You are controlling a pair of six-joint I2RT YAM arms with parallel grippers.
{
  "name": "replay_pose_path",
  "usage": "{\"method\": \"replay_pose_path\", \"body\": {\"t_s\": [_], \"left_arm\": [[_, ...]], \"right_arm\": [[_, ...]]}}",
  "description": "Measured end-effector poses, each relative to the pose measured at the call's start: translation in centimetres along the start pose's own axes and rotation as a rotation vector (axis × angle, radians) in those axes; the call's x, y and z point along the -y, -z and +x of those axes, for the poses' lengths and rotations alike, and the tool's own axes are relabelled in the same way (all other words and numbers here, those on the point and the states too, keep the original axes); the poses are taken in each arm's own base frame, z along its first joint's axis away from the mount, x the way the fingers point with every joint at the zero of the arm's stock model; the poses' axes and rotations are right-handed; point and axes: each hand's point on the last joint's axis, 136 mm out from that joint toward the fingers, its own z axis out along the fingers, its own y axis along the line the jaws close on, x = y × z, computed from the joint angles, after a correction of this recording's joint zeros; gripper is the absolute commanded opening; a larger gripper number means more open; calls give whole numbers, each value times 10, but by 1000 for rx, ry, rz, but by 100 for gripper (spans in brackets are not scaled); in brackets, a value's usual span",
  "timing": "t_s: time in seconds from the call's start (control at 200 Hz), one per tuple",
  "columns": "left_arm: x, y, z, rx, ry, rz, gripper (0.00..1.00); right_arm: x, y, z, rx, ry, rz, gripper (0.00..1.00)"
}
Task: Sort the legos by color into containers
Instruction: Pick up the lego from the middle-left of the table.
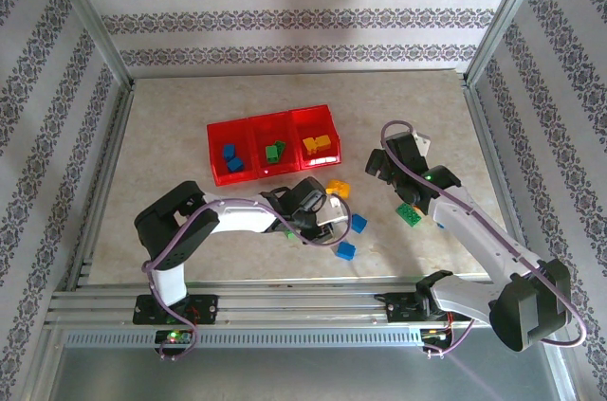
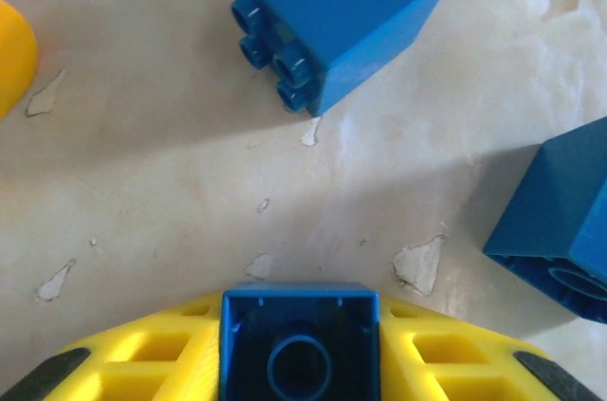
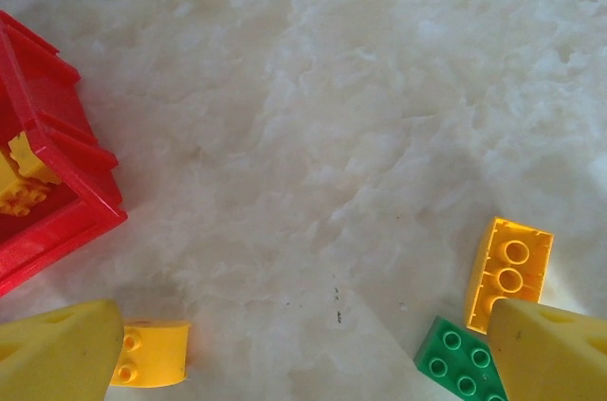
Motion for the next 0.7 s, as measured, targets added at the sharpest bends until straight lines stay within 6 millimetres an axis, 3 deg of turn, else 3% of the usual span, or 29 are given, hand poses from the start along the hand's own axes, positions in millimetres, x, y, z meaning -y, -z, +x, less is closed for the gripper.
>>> {"method": "replay_pose_path", "body": {"t_s": [0.105,0.22,0.455,0.58,0.7], "left_arm": [[-7,8,-5,30,43,-21,32],[-22,30,-18,103,112,-74,30],[-84,100,-47,287,329,-280,24],[-121,138,-45,357,472,-401,23],[-156,168,-22,374,639,-519,23]], "right_arm": [[0,0,0,-2,0,-3,98],[-1,0,1,-6,0,-5,98],[-2,-2,5,-19,2,-13,98],[-2,-5,7,-28,6,-10,98],[-4,-8,11,-39,16,-7,98]]}}
